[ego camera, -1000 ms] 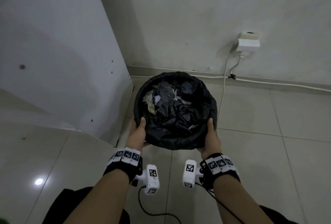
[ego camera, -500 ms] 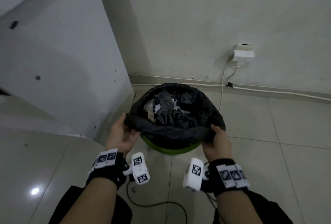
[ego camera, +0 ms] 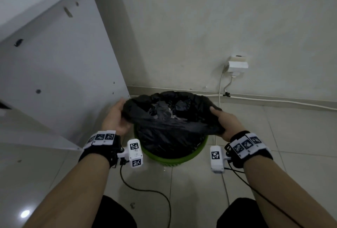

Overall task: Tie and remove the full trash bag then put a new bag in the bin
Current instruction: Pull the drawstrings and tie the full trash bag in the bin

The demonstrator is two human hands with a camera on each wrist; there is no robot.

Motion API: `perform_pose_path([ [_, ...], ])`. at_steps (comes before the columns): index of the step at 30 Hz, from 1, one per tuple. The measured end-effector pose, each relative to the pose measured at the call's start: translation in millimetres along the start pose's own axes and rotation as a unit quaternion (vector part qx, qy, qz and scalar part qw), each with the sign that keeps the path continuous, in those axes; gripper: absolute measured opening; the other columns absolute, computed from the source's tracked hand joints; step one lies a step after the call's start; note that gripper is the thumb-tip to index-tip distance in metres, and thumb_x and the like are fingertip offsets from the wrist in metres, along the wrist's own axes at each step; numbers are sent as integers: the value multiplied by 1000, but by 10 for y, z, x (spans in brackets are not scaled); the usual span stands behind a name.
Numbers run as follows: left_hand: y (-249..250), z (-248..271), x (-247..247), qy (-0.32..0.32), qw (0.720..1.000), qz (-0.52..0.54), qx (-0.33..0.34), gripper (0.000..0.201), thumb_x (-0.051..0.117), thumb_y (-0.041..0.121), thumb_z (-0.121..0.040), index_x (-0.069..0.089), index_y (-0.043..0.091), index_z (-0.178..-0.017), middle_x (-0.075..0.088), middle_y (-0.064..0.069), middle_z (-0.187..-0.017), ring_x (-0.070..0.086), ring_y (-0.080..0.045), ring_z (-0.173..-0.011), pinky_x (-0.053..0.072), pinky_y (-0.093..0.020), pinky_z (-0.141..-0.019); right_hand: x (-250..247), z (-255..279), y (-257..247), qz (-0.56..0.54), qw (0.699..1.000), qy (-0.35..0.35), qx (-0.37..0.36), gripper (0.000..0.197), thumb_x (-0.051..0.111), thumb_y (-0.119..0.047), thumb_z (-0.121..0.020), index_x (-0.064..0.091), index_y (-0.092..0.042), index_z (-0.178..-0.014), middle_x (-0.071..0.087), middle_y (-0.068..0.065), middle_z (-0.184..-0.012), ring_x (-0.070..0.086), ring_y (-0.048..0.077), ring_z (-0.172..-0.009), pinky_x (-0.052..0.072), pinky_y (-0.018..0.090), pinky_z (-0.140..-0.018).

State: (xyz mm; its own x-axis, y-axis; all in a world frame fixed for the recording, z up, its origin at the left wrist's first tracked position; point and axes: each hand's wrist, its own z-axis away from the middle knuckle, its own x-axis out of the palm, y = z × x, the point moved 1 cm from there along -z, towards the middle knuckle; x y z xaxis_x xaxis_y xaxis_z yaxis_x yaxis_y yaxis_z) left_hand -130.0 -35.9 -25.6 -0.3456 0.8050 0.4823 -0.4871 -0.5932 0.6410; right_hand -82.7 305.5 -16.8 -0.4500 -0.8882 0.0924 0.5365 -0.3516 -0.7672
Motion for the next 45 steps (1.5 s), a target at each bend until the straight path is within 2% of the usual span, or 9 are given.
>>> perform_pose_path([
  [4,14,51,172,3,993,-115,-16,40,58,29,-99,63,6,-130,69,-17,-125,68,-29,-104,55,-40,-84,-63,61,-191,45,983,46,-171,11,66,-11,-92,73,-19,-88,74,9,-88,72,21,-78,59,34,-72],
  [13,252,107,351,19,968,-184,167,8,67,21,-94,70,15,-99,74,-6,-101,71,-17,-90,56,-26,-72,-162,158,-358,102,979,43,-174,28,46,8,-89,62,-13,-81,60,10,-79,59,22,-72,55,35,-68],
  [18,300,134,317,76,905,-325,264,9,74,9,-87,70,16,-92,71,-3,-90,67,-17,-82,53,-32,-82,-124,128,-234,177,964,53,-192,22,74,-23,-84,69,-2,-89,69,12,-82,65,23,-74,53,36,-68],
  [23,361,142,397,3,908,-417,41,46,80,45,-79,72,8,-105,76,-16,-103,72,-32,-95,57,-46,-92,-94,164,-266,202,952,31,-227,22,70,-5,-83,56,-13,-68,56,9,-68,54,20,-63,44,29,-58],
  [27,312,190,492,3,815,-576,54,44,66,44,-93,67,8,-118,66,-4,-109,65,-30,-108,50,-36,-97,-91,161,-142,357,930,-44,-71,33,72,-35,-87,73,-2,-89,72,12,-88,70,28,-85,55,31,-71],
  [36,493,68,512,74,857,-414,297,20,57,9,-81,75,16,-88,75,-12,-93,69,-30,-94,56,-41,-89,-83,199,-236,116,945,94,-290,23,57,-4,-93,65,-23,-81,69,12,-89,67,31,-86,58,43,-77],
  [40,483,185,520,-51,962,-244,111,16,61,27,-95,68,12,-95,76,-8,-88,66,-30,-94,53,-35,-81,-111,309,-172,100,972,-30,-210,15,58,-5,-93,68,-10,-84,71,8,-78,66,27,-77,53,32,-64],
  [42,450,238,523,-52,926,-373,36,61,57,63,-88,66,8,-113,75,-9,-104,66,-27,-104,50,-37,-94,-111,344,-175,186,970,-115,-109,28,65,-36,-94,76,-10,-94,78,5,-89,74,24,-87,56,33,-78],
  [45,271,252,485,-9,752,-659,20,76,54,73,-86,69,4,-115,69,-10,-114,64,-25,-108,47,-34,-94,-71,313,-180,388,910,-97,-113,35,68,-45,-90,79,-12,-88,78,7,-89,74,21,-83,56,34,-81],
])
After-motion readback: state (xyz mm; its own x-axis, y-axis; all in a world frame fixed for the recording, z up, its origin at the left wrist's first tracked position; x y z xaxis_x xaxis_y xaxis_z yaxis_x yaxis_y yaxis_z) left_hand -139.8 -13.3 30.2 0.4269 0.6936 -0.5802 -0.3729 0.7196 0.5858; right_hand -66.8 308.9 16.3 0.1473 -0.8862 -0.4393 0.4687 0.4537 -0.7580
